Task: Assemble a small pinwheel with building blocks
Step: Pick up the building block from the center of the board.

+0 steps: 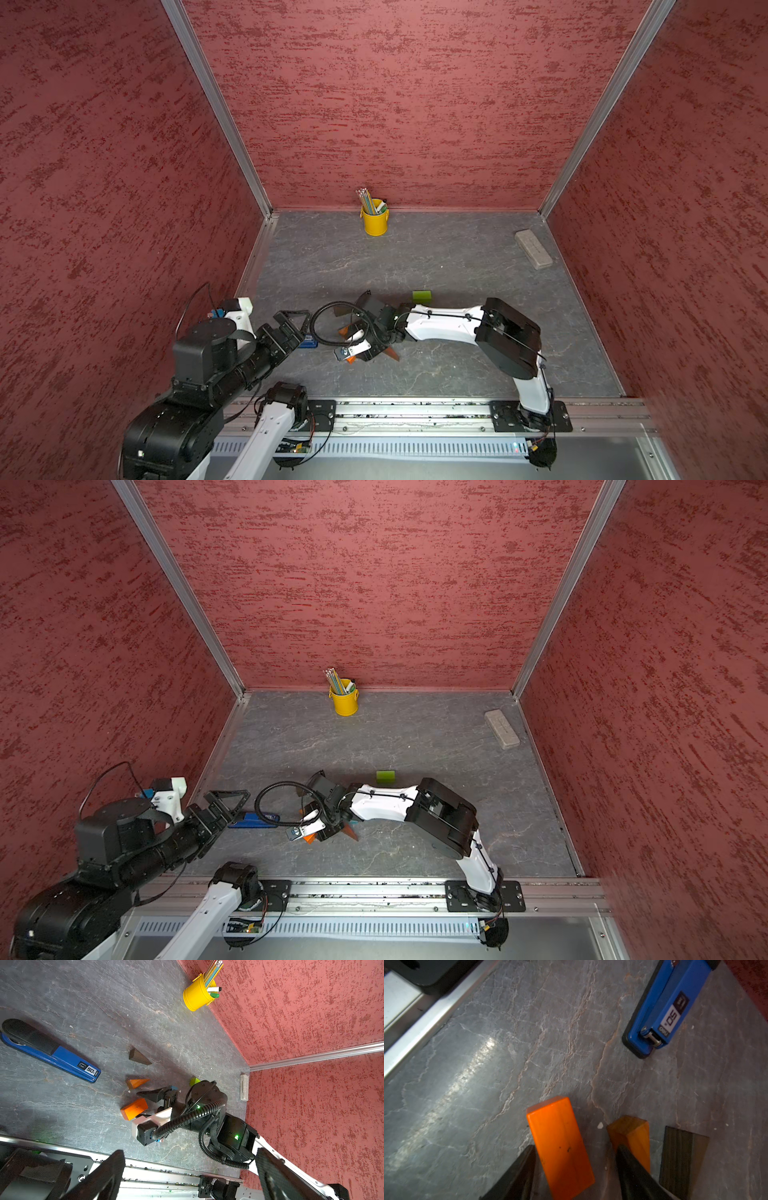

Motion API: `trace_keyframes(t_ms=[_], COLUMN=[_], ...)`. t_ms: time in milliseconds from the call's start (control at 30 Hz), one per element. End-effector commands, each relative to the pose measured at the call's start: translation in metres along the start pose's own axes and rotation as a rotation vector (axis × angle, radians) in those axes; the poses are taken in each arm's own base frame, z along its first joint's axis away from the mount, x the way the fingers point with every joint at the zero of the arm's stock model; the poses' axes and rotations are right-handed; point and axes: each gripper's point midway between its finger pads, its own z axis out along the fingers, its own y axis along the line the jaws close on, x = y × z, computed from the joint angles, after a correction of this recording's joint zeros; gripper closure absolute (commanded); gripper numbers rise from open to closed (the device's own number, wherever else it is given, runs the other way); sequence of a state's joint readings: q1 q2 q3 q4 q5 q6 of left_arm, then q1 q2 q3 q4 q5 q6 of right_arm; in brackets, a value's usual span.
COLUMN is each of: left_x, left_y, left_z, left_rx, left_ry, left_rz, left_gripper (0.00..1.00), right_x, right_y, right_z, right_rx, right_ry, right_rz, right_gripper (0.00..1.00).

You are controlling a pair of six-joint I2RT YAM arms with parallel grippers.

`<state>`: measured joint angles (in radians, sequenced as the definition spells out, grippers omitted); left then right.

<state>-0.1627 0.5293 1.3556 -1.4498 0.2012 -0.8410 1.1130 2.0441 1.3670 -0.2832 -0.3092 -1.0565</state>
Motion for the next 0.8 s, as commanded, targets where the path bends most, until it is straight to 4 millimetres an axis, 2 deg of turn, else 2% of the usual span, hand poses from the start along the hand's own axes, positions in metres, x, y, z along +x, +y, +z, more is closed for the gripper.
trace_keyframes(t_ms=[0, 233, 567, 767], left_x=[0.0, -0.004, -0.006, -0.008], left_y=[0.005, 0.004, 0.008, 0.007], left_z=[-0.001, -0.001, -0.002, -0.001], left_rx=[-0.015, -0.017, -0.024, -0.018], left_ry=[-0.011, -0.027, -0.053, -0.063], left_rz=[0.0, 0.018, 0.029, 0.042], left_gripper=[0.0, 0.0, 0.0, 0.0], right_x=[-0.002, 0.006, 0.01, 0.007], right_y=[0.002, 0.014, 0.028, 0.028], right_z=[0.003, 0.011, 0.01, -0.002], right_rx=[-0.026, -0.111, -0.171, -0.145], right_ry=[0.009, 0.043, 0.061, 0.049], right_rz=[-0.036, -0.041, -0.02, -0.029], right_gripper=[0.37, 0.48, 0.76, 0.8])
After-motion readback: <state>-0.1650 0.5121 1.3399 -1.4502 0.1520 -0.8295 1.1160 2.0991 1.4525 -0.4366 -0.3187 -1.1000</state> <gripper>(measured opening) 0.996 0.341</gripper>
